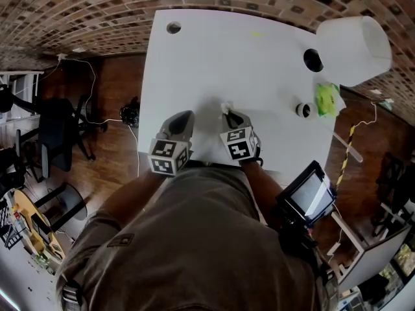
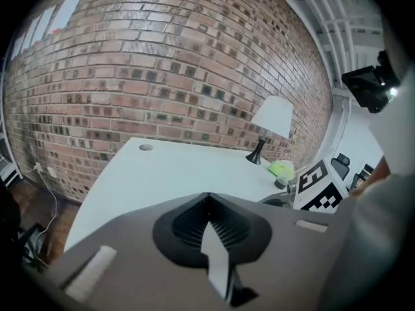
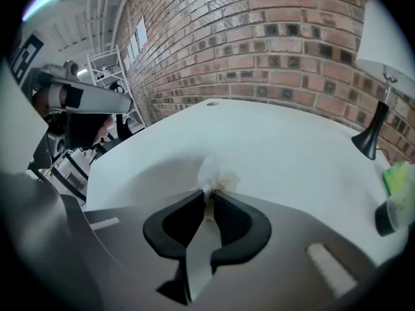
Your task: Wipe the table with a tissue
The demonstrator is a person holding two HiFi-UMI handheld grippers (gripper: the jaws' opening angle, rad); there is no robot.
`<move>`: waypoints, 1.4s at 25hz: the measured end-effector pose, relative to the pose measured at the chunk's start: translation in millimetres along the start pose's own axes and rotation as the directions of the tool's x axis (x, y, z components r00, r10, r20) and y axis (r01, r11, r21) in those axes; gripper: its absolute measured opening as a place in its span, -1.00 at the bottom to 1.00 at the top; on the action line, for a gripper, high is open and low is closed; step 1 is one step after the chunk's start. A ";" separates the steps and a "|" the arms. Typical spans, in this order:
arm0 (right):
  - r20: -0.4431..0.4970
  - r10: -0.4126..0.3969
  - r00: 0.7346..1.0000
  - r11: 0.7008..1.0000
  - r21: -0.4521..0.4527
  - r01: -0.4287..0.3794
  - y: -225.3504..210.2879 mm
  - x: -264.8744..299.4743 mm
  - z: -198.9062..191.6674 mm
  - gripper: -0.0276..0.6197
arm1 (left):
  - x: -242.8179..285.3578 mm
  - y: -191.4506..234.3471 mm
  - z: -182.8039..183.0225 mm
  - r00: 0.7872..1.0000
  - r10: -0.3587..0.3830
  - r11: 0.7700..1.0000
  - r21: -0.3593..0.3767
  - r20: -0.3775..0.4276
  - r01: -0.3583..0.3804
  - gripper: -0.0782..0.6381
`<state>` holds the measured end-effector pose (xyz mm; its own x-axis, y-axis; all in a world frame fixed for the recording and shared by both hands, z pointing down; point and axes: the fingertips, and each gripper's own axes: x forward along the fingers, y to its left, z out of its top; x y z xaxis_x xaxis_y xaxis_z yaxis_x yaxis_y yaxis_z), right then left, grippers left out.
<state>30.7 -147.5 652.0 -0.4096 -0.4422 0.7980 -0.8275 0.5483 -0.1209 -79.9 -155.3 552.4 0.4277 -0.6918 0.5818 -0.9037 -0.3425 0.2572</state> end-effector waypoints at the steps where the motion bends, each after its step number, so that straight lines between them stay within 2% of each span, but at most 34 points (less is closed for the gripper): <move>1: -0.003 -0.001 1.000 1.000 0.002 0.001 0.9 -1.3 -1.8 -0.73 | -0.7 -1.4 -0.7 1.000 -0.008 1.000 0.000 -0.004 0.008 -0.78; 12: -0.057 -0.102 0.993 0.991 0.085 0.107 -8.4 -41.2 -56.1 -0.73 | 2.5 -35.0 -7.0 0.990 -0.138 0.989 0.054 0.002 0.138 -0.78; 17: -0.065 -0.128 0.990 0.986 0.103 0.134 -4.2 -51.8 -71.9 -0.73 | -5.1 -41.4 -13.9 0.986 -0.166 0.983 0.081 0.004 0.165 -0.78; 19: -0.053 -0.141 0.989 0.983 0.109 0.146 -5.4 -51.1 -72.0 -0.71 | -9.7 -39.7 -16.5 0.986 -0.166 0.983 0.082 0.003 0.165 -0.78; 22: -0.028 -0.156 0.987 0.980 0.123 0.158 -8.1 -52.4 -69.3 -0.48 | -16.6 -35.8 -17.3 0.987 -0.159 0.984 0.076 0.005 0.159 -0.78; 25: -0.019 -0.176 0.984 0.974 0.140 0.177 -5.3 -64.9 -61.8 -0.40 | -22.7 -32.6 -15.0 0.986 -0.165 0.984 0.072 0.018 0.164 -0.78; 35: 0.103 -0.272 0.957 0.949 0.195 0.249 16.5 -123.2 -39.6 -0.47 | -43.5 -40.5 -32.5 0.973 -0.227 0.972 0.070 0.048 0.224 -0.78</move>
<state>82.8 -55.9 575.1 -0.2061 -0.6456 0.7353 -0.9619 0.2715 -0.0313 -62.6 -90.7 541.8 0.6223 -0.6255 0.4706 -0.7814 -0.5321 0.3261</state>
